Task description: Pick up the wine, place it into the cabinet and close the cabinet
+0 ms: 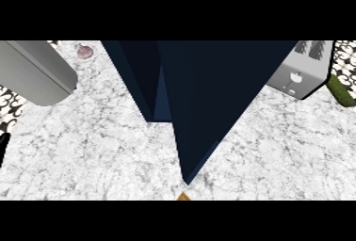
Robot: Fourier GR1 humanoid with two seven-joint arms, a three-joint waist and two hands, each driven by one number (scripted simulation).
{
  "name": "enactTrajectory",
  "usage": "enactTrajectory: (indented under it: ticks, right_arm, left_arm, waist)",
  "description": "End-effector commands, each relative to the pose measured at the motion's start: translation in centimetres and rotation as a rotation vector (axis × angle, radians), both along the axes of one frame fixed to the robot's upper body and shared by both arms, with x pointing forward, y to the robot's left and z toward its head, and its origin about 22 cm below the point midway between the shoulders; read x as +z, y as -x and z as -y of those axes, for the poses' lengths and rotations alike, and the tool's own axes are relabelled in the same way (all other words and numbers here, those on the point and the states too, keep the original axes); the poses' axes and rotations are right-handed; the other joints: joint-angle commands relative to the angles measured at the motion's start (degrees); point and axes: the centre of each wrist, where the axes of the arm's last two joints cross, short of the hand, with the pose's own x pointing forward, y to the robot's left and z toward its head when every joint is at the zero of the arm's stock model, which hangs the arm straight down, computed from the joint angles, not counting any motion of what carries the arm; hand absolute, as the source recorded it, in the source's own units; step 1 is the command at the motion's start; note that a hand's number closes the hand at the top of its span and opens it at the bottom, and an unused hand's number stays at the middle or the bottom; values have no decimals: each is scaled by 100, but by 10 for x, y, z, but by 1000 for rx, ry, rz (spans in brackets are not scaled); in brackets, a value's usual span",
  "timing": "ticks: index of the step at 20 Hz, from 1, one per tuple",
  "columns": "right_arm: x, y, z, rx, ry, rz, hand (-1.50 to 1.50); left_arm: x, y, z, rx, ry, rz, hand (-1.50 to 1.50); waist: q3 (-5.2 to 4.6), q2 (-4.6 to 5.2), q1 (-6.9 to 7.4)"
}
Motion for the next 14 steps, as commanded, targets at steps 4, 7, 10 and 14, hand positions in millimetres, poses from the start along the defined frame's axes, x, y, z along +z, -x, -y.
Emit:
enactTrajectory:
  ticks: [4, 7, 10, 14]
  right_arm:
    - [33, -45, -64, 43, -62, 26, 150]
    - [51, -70, -79, 0, -84, 31, 150]
    - [44, -105, -95, -22, -55, 33, 150]
    - [68, -132, -113, -92, 24, 158, 150]
  left_arm:
    - [1, -8, 8, -2, 8, -5, -150]
    - [-4, -13, 2, 12, 4, 7, -150]
    - [-4, -16, 4, 1, 21, -1, -150]
    - [-9, -23, 6, 21, 10, 4, -150]
  waist:
    - [5, 29, 76]
    - [8, 20, 23]
    - [12, 44, 34]
    - [8, 42, -42]
